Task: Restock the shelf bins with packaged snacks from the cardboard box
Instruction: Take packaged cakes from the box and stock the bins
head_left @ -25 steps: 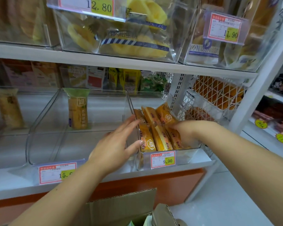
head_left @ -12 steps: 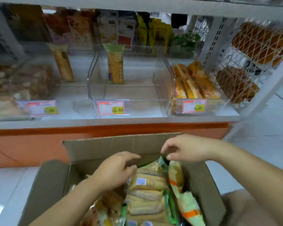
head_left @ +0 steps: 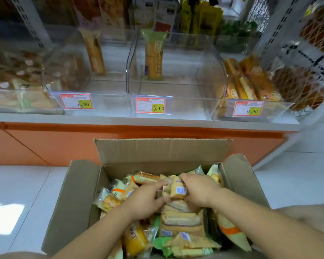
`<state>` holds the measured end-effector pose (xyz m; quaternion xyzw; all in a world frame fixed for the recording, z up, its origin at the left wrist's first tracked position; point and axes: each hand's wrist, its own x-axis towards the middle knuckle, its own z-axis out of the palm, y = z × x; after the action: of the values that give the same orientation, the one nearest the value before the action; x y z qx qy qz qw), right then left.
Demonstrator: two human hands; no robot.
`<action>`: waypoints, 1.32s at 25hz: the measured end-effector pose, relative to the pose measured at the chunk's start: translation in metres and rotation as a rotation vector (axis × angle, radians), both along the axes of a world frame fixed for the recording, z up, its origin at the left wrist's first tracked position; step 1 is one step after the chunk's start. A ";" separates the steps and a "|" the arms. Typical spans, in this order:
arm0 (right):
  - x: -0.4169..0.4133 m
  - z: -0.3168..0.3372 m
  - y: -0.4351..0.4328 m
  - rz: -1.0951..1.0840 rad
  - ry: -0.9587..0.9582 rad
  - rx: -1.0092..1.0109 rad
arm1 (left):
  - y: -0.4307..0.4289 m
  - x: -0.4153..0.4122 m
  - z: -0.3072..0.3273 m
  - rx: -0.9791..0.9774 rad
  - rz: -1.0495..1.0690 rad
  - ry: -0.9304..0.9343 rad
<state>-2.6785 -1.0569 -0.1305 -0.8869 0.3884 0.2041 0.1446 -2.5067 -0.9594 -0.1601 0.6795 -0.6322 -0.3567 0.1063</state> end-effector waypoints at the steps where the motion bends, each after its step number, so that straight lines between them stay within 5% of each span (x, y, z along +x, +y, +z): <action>1: -0.001 0.005 -0.005 -0.076 -0.059 0.093 | 0.000 0.001 0.001 -0.003 0.022 0.022; 3: -0.002 0.016 -0.017 -0.230 -0.205 0.320 | 0.002 0.001 0.009 -0.010 0.111 0.170; 7: 0.001 0.036 -0.013 -0.559 -0.681 0.966 | 0.006 0.007 0.027 0.089 0.300 0.843; 10: 0.006 0.039 0.002 -0.666 -0.830 1.248 | 0.013 0.012 0.039 0.188 0.382 1.036; 14: 0.013 0.030 0.008 -0.603 -0.706 0.936 | 0.020 0.020 0.034 0.232 0.433 0.999; 18: 0.002 0.011 0.003 -0.231 -0.143 0.279 | 0.022 0.026 0.028 0.249 0.517 0.936; 22: -0.003 -0.009 0.013 -0.140 0.082 0.355 | 0.019 0.029 0.025 0.225 0.567 0.887; 26: -0.004 -0.010 0.007 -0.154 0.026 0.324 | 0.016 0.031 0.027 0.205 0.586 0.861; 33: -0.026 0.022 -0.005 -0.359 -0.476 0.344 | 0.008 0.048 0.030 0.198 0.631 0.779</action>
<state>-2.7044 -1.0616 -0.1080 -0.7897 0.4536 0.0253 0.4124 -2.4587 -0.9517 -0.1298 0.6609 -0.2728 -0.5921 0.3717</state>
